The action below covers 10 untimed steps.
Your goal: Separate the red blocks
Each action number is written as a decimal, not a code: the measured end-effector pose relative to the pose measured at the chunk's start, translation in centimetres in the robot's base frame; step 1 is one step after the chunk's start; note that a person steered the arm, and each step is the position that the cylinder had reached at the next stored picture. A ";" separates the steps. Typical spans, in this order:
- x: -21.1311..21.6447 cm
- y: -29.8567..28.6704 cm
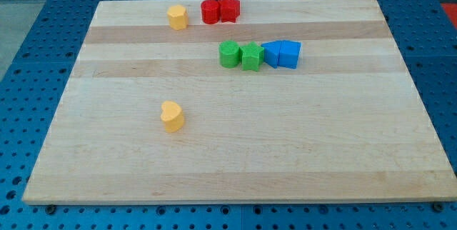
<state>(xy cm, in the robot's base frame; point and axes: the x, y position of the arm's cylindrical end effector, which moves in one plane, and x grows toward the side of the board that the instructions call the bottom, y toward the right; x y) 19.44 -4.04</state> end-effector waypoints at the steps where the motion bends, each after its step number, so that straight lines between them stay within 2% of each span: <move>1: 1.1 0.0; 5: 3.9 0.2; 7: 1.0 1.4; 8: 0.4 4.6; 10: 3.0 10.7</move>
